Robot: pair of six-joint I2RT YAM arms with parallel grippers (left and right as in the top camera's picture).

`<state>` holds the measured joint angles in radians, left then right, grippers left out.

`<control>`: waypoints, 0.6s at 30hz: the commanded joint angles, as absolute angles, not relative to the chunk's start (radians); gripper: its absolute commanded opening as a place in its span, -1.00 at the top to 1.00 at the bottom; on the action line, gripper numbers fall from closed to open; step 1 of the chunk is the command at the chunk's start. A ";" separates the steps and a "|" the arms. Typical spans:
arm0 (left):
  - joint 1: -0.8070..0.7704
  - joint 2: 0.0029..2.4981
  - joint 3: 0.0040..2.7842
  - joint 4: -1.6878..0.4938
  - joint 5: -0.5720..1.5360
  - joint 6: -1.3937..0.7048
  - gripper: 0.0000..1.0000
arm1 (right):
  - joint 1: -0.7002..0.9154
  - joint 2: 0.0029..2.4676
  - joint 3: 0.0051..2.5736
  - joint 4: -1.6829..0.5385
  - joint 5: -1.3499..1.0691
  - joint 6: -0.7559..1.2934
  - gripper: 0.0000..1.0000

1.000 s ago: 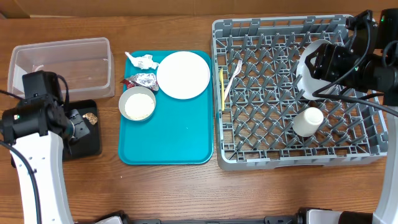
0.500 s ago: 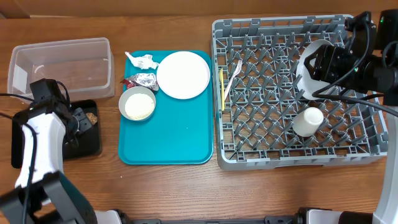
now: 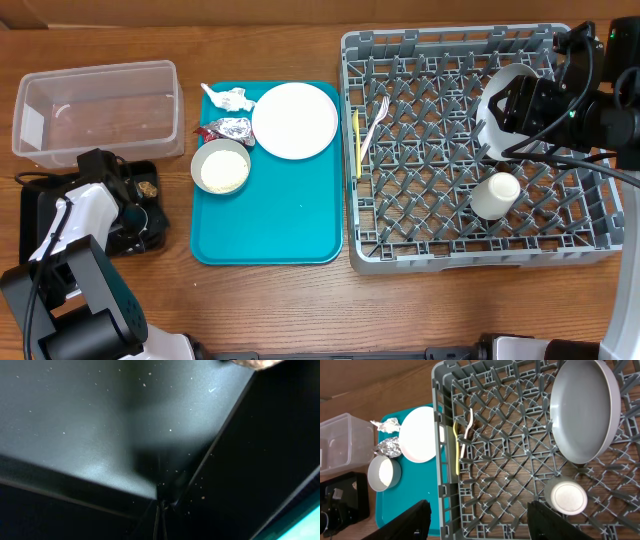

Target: Sort waste into correct bins and load items into the dishwasher rack

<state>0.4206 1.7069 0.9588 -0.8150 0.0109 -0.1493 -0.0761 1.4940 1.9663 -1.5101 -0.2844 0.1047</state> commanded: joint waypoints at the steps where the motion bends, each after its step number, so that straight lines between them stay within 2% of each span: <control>1: 0.416 1.711 0.956 -0.817 0.068 -0.134 0.92 | -0.072 1.489 1.969 -1.503 -0.290 0.105 -0.31; 18: 0.409 1.702 0.955 -0.942 0.097 -0.134 0.92 | -0.072 1.489 1.969 -1.488 -0.290 0.105 -0.31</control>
<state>0.4187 1.7069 0.9585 -0.9276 0.0795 -0.1497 -0.0761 1.4940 1.9663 -1.4960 -0.2844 0.1047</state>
